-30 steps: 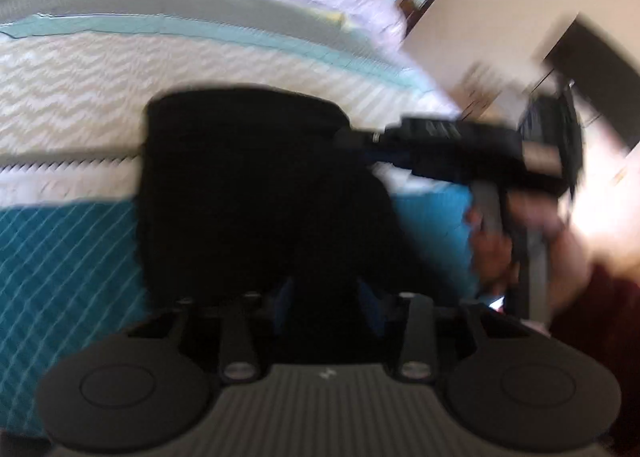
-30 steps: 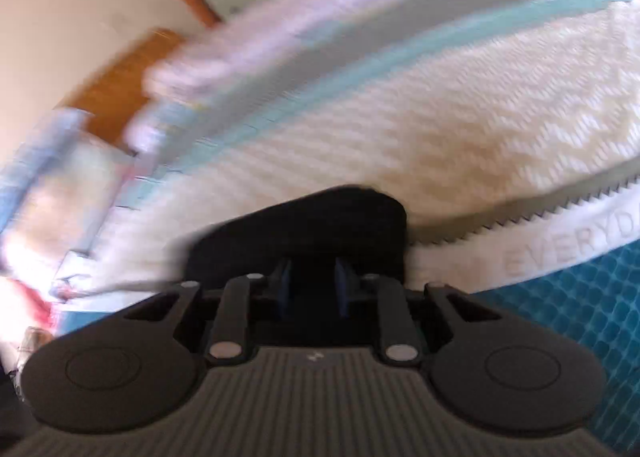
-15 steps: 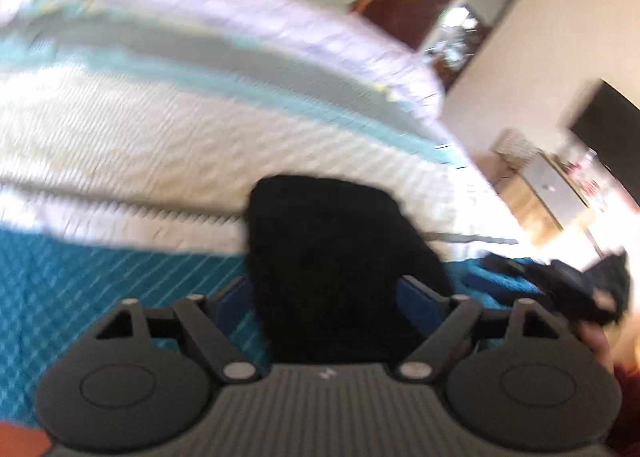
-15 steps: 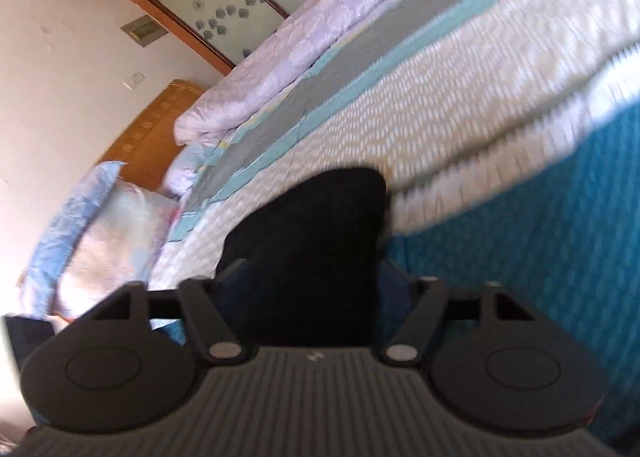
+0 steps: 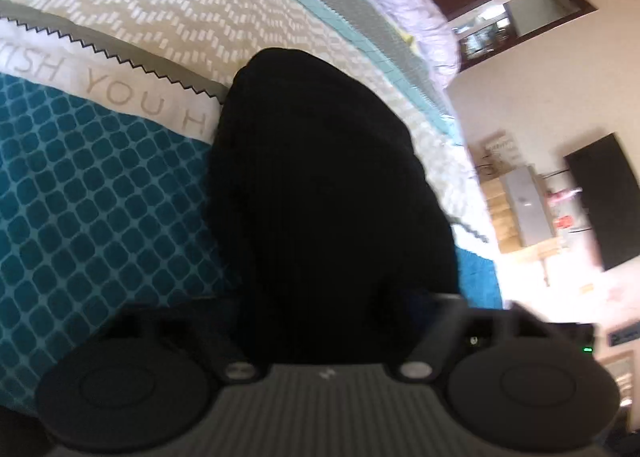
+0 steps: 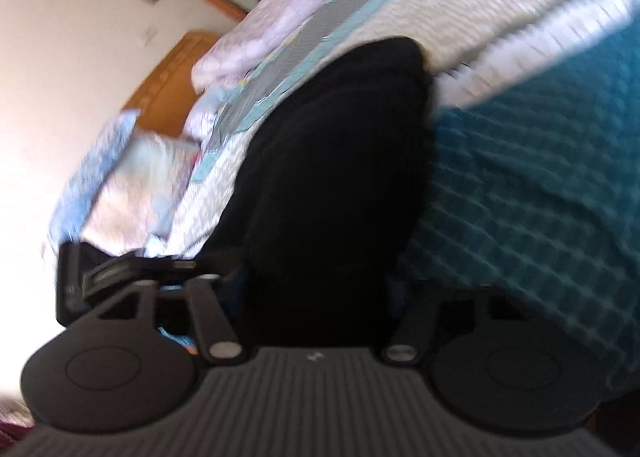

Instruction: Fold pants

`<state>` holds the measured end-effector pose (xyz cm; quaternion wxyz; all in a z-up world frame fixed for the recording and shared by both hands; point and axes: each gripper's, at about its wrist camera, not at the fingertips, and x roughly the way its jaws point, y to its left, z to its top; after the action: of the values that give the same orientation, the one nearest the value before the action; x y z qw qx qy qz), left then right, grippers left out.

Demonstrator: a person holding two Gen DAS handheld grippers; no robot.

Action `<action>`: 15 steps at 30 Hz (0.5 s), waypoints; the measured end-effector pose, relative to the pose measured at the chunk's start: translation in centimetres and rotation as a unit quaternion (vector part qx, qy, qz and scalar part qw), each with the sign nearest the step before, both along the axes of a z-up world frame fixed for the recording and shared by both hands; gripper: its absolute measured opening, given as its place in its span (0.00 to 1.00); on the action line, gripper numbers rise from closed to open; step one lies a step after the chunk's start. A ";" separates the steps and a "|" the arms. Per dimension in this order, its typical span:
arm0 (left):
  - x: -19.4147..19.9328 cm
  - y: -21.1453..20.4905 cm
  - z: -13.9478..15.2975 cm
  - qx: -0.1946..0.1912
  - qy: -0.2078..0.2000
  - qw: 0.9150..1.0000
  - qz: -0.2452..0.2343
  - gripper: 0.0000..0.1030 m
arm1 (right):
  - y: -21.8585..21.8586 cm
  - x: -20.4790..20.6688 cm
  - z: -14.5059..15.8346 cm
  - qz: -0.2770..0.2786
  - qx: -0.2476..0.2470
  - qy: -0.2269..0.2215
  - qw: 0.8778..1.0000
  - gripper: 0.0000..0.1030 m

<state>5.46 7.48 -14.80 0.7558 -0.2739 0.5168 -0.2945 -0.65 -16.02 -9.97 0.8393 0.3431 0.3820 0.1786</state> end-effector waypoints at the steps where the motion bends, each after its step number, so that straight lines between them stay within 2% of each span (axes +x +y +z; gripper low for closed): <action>1: -0.1 -0.1 0.7 -0.004 -0.004 1.000 -0.002 0.47 | 0.7 0.1 1.2 0.009 -0.016 -0.019 1.000 0.48; 4: 0.5 -0.2 4.9 -0.021 -0.051 0.998 -0.009 0.45 | 1.6 0.8 5.4 0.023 -0.066 -0.092 0.993 0.45; 7: 3.1 -0.8 9.1 -0.027 -0.109 0.994 -0.020 0.45 | 0.8 3.7 9.2 0.009 -0.078 -0.159 0.984 0.44; 12: 11.1 -3.6 14.8 0.008 -0.207 0.978 -0.034 0.45 | -0.9 12.8 13.5 -0.005 -0.107 -0.235 0.966 0.44; 15: 17.5 -5.3 15.8 0.030 -0.244 0.969 -0.032 0.45 | -2.0 19.8 13.4 -0.021 -0.129 -0.263 0.956 0.44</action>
<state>22.98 2.18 1.03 0.8569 -0.1539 0.3344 -0.3609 19.12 -18.02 3.39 0.9507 0.1807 0.1607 0.1943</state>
